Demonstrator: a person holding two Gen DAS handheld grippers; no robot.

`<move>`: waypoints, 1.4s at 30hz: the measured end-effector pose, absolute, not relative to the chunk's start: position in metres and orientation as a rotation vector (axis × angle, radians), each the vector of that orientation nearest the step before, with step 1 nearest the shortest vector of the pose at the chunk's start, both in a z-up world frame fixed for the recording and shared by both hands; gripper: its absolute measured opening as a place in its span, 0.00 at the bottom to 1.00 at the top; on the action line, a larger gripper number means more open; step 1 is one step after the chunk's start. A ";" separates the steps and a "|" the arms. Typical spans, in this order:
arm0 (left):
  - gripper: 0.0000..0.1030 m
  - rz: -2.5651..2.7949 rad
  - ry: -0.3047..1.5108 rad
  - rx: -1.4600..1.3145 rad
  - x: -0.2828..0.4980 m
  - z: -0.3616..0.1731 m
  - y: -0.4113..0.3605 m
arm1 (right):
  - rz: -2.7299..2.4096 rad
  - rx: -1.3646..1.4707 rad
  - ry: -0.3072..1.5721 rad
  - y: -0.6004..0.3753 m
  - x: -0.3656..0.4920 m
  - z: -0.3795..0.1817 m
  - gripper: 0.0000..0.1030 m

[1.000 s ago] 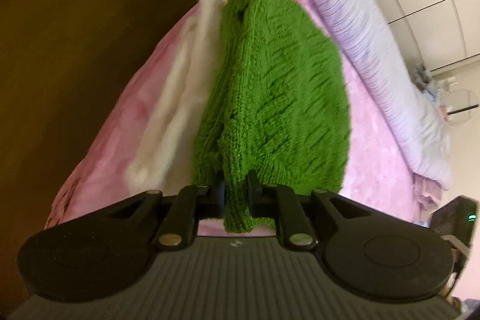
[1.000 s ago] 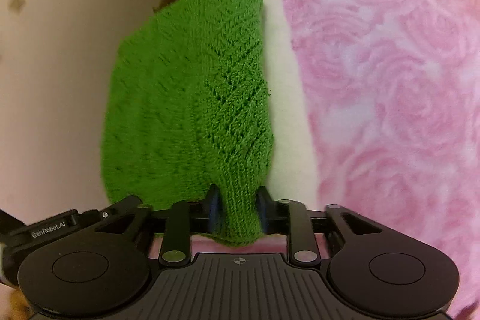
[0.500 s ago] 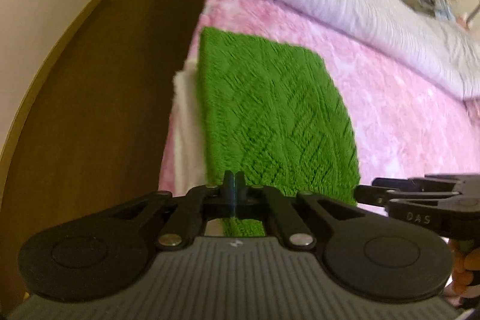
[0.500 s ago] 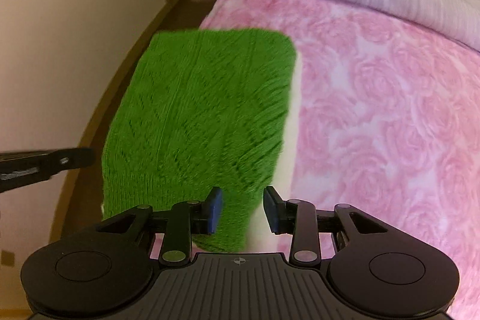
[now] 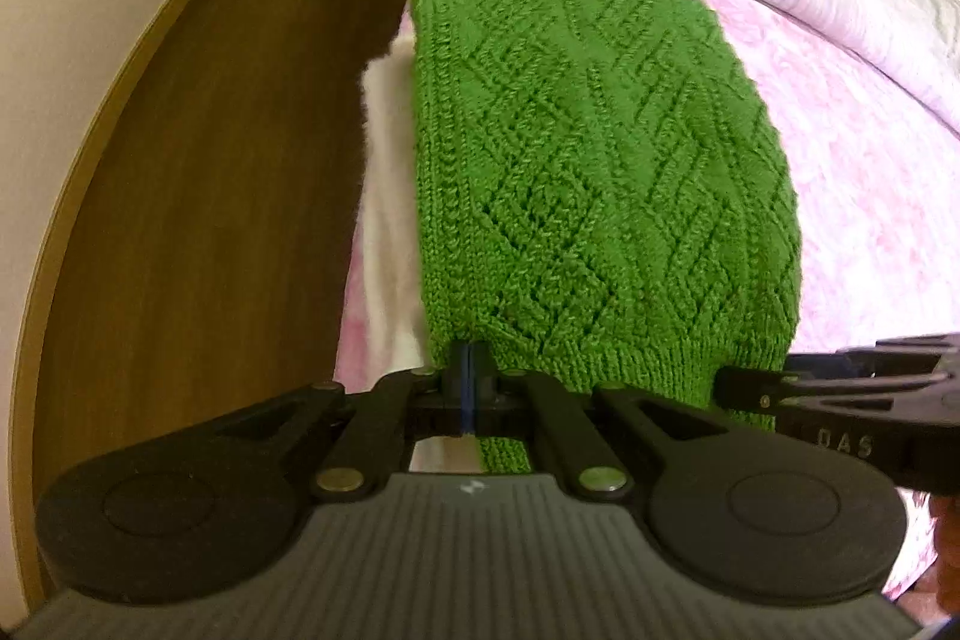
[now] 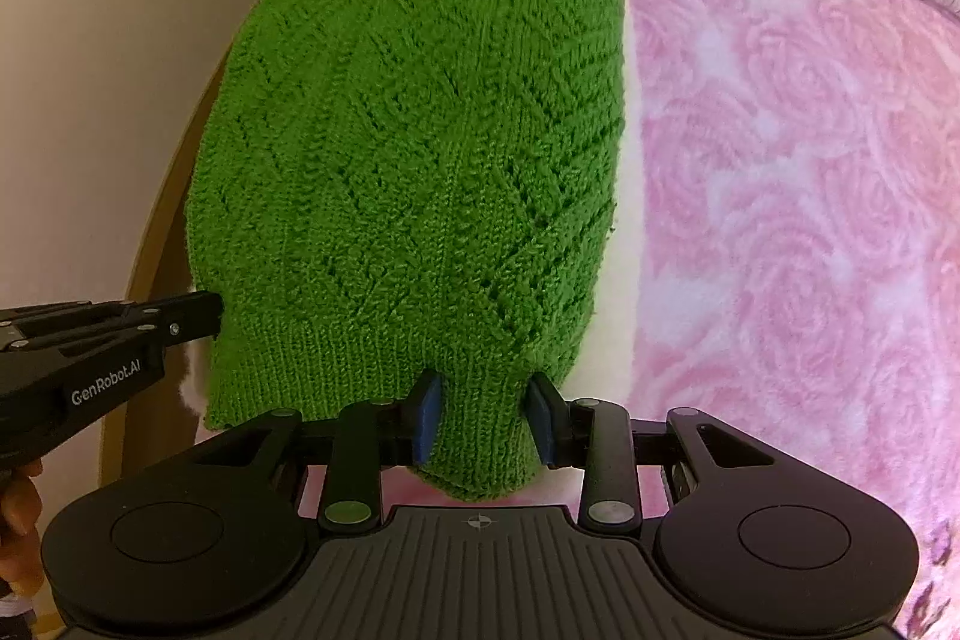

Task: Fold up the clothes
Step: 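Lower the vest onto the white cloth with both grippers, then open both grippers and pull them back from the stacked vest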

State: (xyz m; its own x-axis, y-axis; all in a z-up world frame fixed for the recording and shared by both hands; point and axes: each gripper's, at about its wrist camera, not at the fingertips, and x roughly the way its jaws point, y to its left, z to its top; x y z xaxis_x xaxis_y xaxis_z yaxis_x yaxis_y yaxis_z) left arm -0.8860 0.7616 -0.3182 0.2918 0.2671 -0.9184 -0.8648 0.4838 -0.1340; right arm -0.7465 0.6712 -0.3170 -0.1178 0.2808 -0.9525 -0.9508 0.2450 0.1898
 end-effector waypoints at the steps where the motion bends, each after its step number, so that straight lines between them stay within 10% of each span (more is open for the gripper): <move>1: 0.00 0.856 0.995 -0.729 -0.886 -0.320 0.761 | 1.238 -0.743 1.224 0.671 -0.748 -0.319 0.33; 42: 0.48 1.476 0.805 -0.740 -0.771 -0.102 0.482 | 1.721 -0.722 0.835 0.500 -0.592 -0.117 0.64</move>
State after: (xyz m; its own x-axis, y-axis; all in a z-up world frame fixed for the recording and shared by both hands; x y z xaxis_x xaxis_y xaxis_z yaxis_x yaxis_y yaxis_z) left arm -0.7708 0.4819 -0.1019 -0.0582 0.5525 -0.8315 -0.9982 -0.0206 0.0562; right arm -0.5915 0.4996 -0.1170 -0.2744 0.5391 -0.7963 -0.9591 -0.2136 0.1859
